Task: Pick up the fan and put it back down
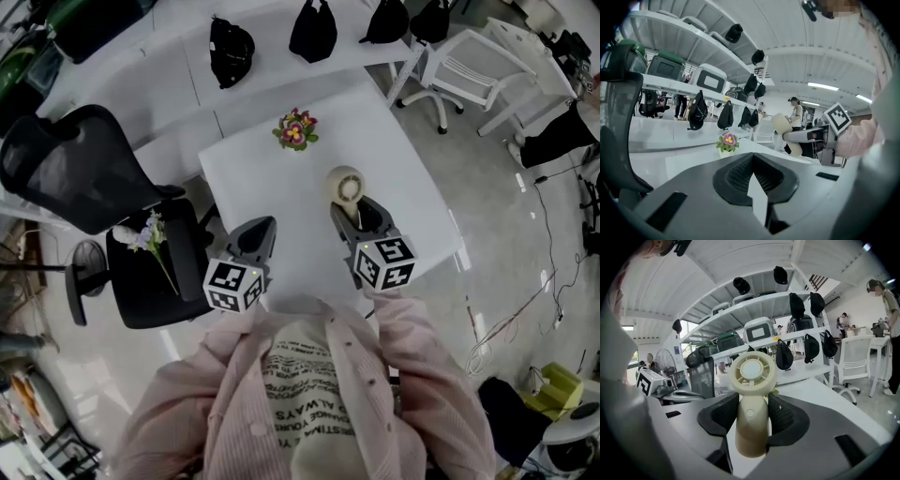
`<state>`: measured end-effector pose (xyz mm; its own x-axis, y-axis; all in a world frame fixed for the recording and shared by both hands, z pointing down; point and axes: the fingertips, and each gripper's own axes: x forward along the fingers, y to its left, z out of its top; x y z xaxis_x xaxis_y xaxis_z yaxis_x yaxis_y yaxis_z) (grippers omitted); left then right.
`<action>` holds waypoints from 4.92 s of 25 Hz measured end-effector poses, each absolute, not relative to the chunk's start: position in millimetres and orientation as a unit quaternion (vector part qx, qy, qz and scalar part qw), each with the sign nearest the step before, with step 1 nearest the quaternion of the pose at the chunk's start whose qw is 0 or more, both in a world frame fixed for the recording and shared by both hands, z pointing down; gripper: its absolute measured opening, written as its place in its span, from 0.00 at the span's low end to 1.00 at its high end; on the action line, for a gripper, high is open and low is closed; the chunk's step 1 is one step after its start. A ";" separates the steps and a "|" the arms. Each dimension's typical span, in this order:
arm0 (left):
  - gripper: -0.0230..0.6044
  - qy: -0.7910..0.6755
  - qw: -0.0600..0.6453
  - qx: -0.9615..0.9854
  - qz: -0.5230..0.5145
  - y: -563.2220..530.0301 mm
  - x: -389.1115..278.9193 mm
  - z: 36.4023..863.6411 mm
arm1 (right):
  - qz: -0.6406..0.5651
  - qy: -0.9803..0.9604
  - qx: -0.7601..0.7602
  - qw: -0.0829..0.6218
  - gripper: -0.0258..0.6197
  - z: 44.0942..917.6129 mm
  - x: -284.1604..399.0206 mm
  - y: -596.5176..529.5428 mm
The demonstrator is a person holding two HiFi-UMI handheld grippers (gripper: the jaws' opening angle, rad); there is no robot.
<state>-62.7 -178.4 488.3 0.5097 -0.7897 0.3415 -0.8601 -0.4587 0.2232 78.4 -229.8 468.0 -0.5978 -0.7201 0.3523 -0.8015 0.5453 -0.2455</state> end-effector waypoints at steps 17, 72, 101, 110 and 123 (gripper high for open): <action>0.04 -0.473 0.288 0.818 0.157 -169.7 -49.7 590.3 | 0.262 -0.856 0.375 0.239 0.33 610.7 34.2 -218.7; 0.04 -0.448 0.319 0.817 0.172 -147.6 -31.9 621.1 | 0.216 -0.848 0.378 0.302 0.33 652.3 35.9 -192.4; 0.04 -0.469 0.176 0.863 0.067 -157.5 -59.0 470.9 | 0.188 -0.880 0.419 0.125 0.04 491.5 64.0 -193.4; 0.04 -0.491 0.118 0.862 0.038 -159.2 -71.4 417.0 | 0.154 -0.889 0.429 0.041 0.04 423.5 73.2 -200.3; 0.04 -0.527 0.069 0.847 0.011 -157.1 -91.3 374.6 | 0.122 -0.892 0.433 -0.032 0.04 363.5 87.0 -195.7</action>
